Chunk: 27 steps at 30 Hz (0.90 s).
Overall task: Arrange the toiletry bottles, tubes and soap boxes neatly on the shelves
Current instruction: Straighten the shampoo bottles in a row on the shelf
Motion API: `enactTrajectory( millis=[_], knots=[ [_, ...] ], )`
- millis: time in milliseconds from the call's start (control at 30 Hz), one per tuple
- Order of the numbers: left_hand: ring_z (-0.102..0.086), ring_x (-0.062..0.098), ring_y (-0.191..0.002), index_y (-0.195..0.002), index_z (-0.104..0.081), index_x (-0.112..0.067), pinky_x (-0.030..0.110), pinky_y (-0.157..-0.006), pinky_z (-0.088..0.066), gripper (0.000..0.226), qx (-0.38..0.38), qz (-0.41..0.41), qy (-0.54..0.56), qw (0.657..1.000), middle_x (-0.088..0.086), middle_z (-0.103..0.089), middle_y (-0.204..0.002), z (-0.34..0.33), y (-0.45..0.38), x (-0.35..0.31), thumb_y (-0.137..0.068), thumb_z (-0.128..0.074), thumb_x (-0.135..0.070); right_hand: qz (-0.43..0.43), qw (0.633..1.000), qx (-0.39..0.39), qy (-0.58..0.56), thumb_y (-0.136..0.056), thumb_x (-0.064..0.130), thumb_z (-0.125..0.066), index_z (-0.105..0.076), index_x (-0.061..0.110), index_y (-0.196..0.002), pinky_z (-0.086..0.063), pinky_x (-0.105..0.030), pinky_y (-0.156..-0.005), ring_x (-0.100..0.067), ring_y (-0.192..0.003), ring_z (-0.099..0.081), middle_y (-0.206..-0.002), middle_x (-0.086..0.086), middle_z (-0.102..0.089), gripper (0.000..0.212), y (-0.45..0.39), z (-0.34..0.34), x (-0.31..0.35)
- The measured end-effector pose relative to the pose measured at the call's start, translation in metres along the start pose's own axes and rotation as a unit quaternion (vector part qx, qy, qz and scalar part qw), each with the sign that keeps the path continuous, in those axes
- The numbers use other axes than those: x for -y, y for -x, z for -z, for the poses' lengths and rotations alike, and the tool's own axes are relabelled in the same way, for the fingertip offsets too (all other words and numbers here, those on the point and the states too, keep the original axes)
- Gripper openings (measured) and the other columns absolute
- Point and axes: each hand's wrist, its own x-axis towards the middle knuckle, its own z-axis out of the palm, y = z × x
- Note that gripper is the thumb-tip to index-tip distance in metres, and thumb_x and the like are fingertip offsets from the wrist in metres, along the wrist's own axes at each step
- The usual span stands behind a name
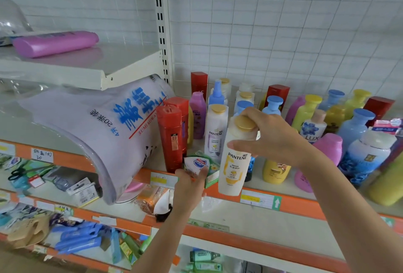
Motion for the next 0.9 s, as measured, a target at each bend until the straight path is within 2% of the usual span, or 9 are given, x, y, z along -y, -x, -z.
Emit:
enactTrajectory(
  millis=[67,167,333,533,600,700,833,900],
  knots=[
    [-0.065,0.021,-0.059,-0.109,-0.036,-0.006,0.029,-0.052,-0.055,0.043,-0.007,0.007,0.041,0.999,0.014,-0.067,-0.092,0.000,-0.001,-0.002,-0.086,-0.063,-0.031,0.003,1.000,-0.004,0.015,-0.074,0.045,-0.068,-0.044,0.027,-0.096,-0.047,-0.031,-0.071,-0.013,-0.077,-0.054,-0.086,0.005,-0.057,0.038,-0.002,-0.001,-0.002],
    [-0.069,0.025,-0.059,-0.114,-0.041,-0.003,0.036,-0.056,-0.059,0.047,0.006,0.024,0.084,0.996,0.016,-0.069,-0.091,0.008,0.003,-0.002,-0.082,-0.068,-0.025,0.008,1.000,-0.013,0.023,-0.074,0.046,-0.067,-0.044,0.027,-0.098,-0.047,-0.032,-0.072,-0.014,-0.080,-0.055,-0.087,0.006,-0.058,0.039,-0.007,-0.003,-0.002],
    [-0.069,0.030,-0.059,-0.102,-0.046,-0.012,0.038,-0.057,-0.059,0.027,0.032,0.061,0.135,0.988,0.012,-0.065,-0.084,0.031,0.028,-0.003,-0.084,-0.066,-0.014,0.013,1.000,-0.016,0.006,-0.075,0.041,-0.070,-0.044,0.026,-0.097,-0.040,-0.018,-0.064,-0.005,-0.073,-0.049,-0.081,0.013,-0.052,0.038,-0.021,-0.005,0.000],
    [-0.070,0.026,-0.061,-0.112,-0.047,-0.012,0.037,-0.055,-0.059,0.032,0.040,0.070,0.100,0.992,0.017,-0.064,-0.098,0.056,0.049,-0.002,-0.085,-0.064,-0.017,-0.011,1.000,-0.013,0.024,-0.076,0.040,-0.069,-0.042,0.020,-0.102,-0.035,-0.021,-0.058,-0.016,-0.081,-0.047,-0.089,0.003,-0.050,0.043,-0.043,-0.019,0.002],
    [-0.069,0.023,-0.059,-0.112,-0.048,-0.013,0.036,-0.055,-0.058,0.031,0.035,0.064,0.081,0.994,0.016,-0.063,-0.100,0.061,0.052,-0.001,-0.086,-0.063,-0.018,-0.015,0.999,0.003,0.033,-0.078,0.040,-0.068,-0.042,0.016,-0.110,-0.033,-0.026,-0.063,-0.017,-0.085,-0.045,-0.093,0.002,-0.048,0.048,-0.049,-0.028,0.004],
    [-0.068,0.022,-0.056,-0.112,-0.049,-0.015,0.033,-0.052,-0.057,0.028,0.029,0.051,0.061,0.996,0.015,-0.063,-0.101,0.065,0.053,0.001,-0.087,-0.061,-0.019,-0.014,0.999,0.017,0.046,-0.080,0.036,-0.066,-0.039,0.011,-0.122,-0.032,-0.025,-0.073,-0.017,-0.090,-0.042,-0.100,0.000,-0.044,0.056,-0.055,-0.041,0.007],
    [-0.066,0.021,-0.055,-0.110,-0.050,-0.016,0.031,-0.052,-0.055,0.025,0.022,0.041,0.056,0.997,0.017,-0.063,-0.102,0.067,0.054,-0.001,-0.087,-0.061,-0.019,-0.013,0.997,0.026,0.067,-0.081,0.036,-0.066,-0.040,0.010,-0.108,-0.033,-0.027,-0.071,-0.017,-0.087,-0.042,-0.097,-0.001,-0.044,0.046,-0.059,-0.052,0.009],
    [-0.066,0.020,-0.054,-0.107,-0.051,-0.017,0.032,-0.052,-0.055,0.023,0.023,0.039,0.060,0.997,0.017,-0.063,-0.100,0.068,0.056,-0.002,-0.087,-0.061,-0.019,-0.009,0.998,0.024,0.063,-0.081,0.034,-0.066,-0.040,0.011,-0.111,-0.033,-0.027,-0.072,-0.016,-0.088,-0.041,-0.099,-0.002,-0.044,0.046,-0.061,-0.055,0.009]
  ],
)
